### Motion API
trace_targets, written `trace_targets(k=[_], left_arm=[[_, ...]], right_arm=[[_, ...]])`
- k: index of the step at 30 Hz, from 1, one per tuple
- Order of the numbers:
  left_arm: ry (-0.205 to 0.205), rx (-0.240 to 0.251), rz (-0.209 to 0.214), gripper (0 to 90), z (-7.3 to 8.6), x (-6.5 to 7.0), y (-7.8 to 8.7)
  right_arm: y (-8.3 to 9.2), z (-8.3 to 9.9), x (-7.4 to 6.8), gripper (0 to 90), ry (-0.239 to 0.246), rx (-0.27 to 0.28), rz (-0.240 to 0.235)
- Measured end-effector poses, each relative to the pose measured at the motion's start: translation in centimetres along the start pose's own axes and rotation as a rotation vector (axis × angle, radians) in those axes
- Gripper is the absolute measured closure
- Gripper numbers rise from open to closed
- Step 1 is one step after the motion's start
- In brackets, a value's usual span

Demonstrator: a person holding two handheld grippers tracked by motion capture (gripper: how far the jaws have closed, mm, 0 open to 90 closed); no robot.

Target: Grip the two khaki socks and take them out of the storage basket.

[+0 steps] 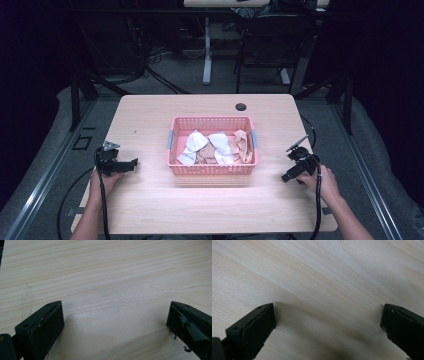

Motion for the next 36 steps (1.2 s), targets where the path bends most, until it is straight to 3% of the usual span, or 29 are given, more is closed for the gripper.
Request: trace_targets(k=[7,8,12,15,16,20,21,24,25,26,28,29,36], left_arm=[[0.000,0.000,0.001,1.0,-0.01,0.00,-0.01],[0.000,0.000,0.001,1.1,-0.01,0.00,0.00],[-0.001,0.000,0.000,1.1,0.00,0.00,-0.01],[0.000,0.000,0.000,1.1,0.00,0.01,0.00],[0.000,0.000,0.000,1.1,0.00,0.01,0.00],[0.000,0.000,0.000,1.1,0.00,0.00,0.00],[0.000,0.000,0.000,1.1,0.00,0.00,0.00],[0.000,0.000,0.001,1.1,0.00,0.00,0.00],[0.000,0.000,0.001,1.1,0.00,0.00,0.00],[0.000,0.000,0.001,1.1,0.00,0.00,0.00],[0.000,0.000,0.000,1.1,0.00,0.00,0.00],[0.000,0.000,0.000,1.1,0.00,0.00,0.00],[-0.001,0.000,0.001,1.1,0.00,0.00,0.00]], right_arm=[[-0.01,0.01,-0.01,0.0,0.001,0.004,-0.003],[-0.15,0.01,-0.12,0.0,-0.016,0.022,-0.006],[0.05,-0.06,0.04,0.0,0.010,-0.010,0.003],[0.00,-0.03,0.01,0.0,0.003,-0.001,0.000],[-0.17,-0.01,-0.13,0.0,-0.018,0.024,-0.005],[0.03,-0.07,0.03,0.0,0.008,-0.006,0.002],[-0.17,-0.12,-0.11,0.0,-0.020,0.018,-0.013],[0.00,-0.18,0.01,0.0,-0.002,-0.011,0.001],[-0.37,-0.24,-0.24,0.0,-0.038,0.031,-0.019],[-0.37,-0.24,-0.24,0.0,-0.038,0.031,-0.019],[0.05,-0.37,0.01,0.0,0.011,-0.032,0.006],[-0.27,-0.41,-0.21,0.0,-0.022,0.004,-0.009],[0.55,-0.77,-0.49,0.0,-0.015,0.022,-0.018]])
Point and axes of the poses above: each handheld gripper's, and its own axes: y roughly backward along the jaws, z roughly out of its underside, x roughly to its right, the point moved 4 cm from there along -y, roughly forward along the jaws, and after that the axes turned 8 degrees about -y, right-handed, at the moved point
